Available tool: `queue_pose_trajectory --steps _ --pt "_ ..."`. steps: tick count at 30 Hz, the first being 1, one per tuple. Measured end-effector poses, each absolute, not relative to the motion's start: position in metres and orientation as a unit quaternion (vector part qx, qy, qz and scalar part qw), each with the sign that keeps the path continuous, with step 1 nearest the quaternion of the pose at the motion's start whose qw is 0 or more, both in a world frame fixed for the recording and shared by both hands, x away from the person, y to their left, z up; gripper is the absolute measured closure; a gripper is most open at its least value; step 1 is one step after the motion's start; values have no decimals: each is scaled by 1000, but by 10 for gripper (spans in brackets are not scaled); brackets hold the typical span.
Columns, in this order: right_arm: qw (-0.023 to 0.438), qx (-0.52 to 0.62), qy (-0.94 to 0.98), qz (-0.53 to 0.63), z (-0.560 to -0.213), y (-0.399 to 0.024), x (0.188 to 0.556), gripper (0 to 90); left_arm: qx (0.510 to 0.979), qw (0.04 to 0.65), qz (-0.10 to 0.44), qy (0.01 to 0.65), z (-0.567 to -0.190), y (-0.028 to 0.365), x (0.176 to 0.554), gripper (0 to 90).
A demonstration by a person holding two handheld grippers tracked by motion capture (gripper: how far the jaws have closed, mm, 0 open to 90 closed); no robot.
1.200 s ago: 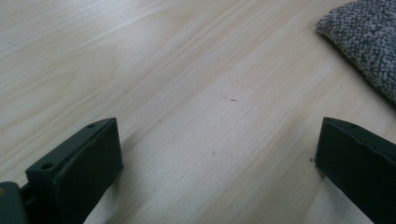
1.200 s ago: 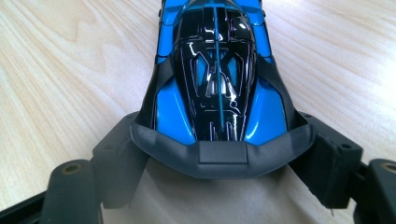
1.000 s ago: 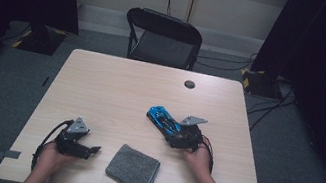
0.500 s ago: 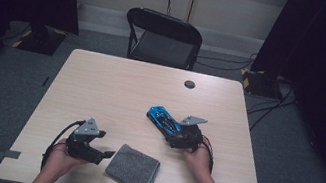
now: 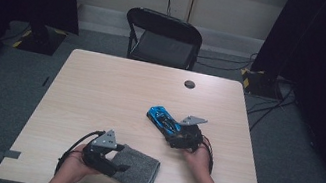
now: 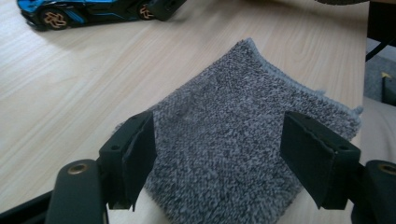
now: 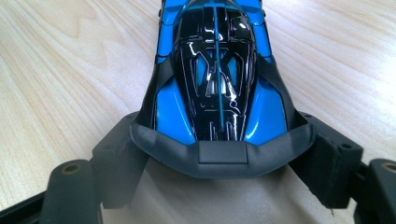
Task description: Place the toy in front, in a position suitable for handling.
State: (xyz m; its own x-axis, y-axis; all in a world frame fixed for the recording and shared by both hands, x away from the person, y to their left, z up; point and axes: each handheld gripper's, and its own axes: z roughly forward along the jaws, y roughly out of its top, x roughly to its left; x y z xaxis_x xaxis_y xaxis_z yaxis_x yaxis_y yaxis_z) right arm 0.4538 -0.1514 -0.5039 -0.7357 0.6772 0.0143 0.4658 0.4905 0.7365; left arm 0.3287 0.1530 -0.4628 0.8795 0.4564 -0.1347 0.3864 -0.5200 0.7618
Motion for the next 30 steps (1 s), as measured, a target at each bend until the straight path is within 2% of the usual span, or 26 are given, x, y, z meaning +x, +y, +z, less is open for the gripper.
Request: queue_pose_trajectory --steps 10,30 --pt "140 336 852 377 -504 -151 454 242 886 412 30 209 -470 133 327 291" --pt "141 334 852 377 -504 -151 454 241 901 390 31 190 -480 117 331 296"
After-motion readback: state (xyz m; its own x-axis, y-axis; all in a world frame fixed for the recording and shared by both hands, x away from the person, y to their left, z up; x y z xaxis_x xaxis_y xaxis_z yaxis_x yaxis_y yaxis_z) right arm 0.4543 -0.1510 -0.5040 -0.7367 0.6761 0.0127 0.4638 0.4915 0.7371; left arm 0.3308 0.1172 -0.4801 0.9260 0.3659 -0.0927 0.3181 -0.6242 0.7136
